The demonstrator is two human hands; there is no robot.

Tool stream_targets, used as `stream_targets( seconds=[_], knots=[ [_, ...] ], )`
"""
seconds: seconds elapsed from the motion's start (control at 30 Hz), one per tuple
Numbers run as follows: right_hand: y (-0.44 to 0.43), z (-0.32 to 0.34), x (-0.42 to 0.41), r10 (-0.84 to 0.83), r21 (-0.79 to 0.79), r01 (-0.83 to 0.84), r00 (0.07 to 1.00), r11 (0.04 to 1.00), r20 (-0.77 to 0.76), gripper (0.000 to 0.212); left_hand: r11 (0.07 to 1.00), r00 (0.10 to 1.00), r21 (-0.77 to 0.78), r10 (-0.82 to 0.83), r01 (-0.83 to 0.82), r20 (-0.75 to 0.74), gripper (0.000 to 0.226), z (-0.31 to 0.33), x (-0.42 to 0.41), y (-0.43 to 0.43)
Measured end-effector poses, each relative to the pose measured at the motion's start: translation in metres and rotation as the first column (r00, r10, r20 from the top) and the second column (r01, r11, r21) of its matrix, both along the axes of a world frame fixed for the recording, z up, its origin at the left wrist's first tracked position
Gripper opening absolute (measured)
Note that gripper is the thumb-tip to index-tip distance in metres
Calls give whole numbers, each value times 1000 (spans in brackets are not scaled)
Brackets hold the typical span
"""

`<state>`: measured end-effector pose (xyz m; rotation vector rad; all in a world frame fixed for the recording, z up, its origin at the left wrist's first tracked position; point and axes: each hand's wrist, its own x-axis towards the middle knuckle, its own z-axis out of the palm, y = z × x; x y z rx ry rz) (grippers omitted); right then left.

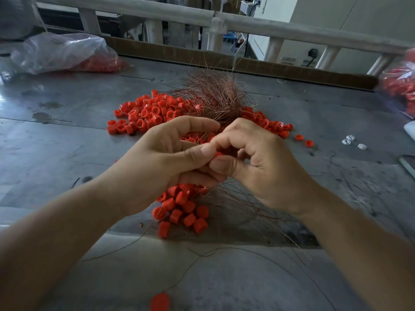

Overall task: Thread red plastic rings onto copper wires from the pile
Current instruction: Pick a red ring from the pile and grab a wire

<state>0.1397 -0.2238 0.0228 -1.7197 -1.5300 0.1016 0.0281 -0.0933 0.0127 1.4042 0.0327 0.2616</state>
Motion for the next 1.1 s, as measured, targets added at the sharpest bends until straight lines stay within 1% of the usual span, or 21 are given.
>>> stream_targets(
  seconds=[0.1,0.17,0.33,0.47,0.6,0.67,0.73,0.8,0.83,0.9,0.97,1.03,1.1],
  knots=[
    [-1,0,-1,-22,3,22,999,1000,42,4,991,998,125,33,-39,54,56,1,0,-7],
    [-2,0,-3,-30,-5,30,998,1000,51,2,985,996,161,48,-60,77,58,0,0,-9],
    [-2,0,-9,-53,31,51,997,998,50,4,986,993,159,19,-38,121,54,-1,-2,-12],
    [-2,0,-10,-57,42,56,998,998,39,7,987,994,158,15,-33,112,55,0,-3,-13],
    [-2,1,-8,-67,48,67,998,997,-4,6,995,995,96,-19,9,96,56,4,-4,-10],
    [-3,2,-9,-45,50,45,999,998,-17,9,996,998,90,7,-13,63,54,4,-3,-9],
    [-3,2,-10,-22,39,24,999,999,-44,20,992,996,93,79,-82,37,48,4,-2,-6],
    [-3,1,-9,-18,11,20,993,1000,-116,35,989,991,66,130,-132,37,40,5,-1,-2],
    [-3,1,-8,-19,-4,19,984,1000,-176,36,989,989,36,139,-141,51,39,6,-1,0],
    [-3,1,-6,-18,-24,11,960,1000,-279,28,991,986,-29,134,-132,95,40,9,-3,4],
    [-3,2,-5,-22,-42,9,945,999,-325,19,993,986,-62,112,-105,121,43,10,-5,6],
    [-3,3,-5,-44,-46,31,949,998,-313,14,994,987,-68,97,-89,125,42,11,-5,7],
    [-4,4,-2,-66,-46,55,951,997,-301,3,992,986,-67,115,-107,120,43,11,-4,9]
  ],
)
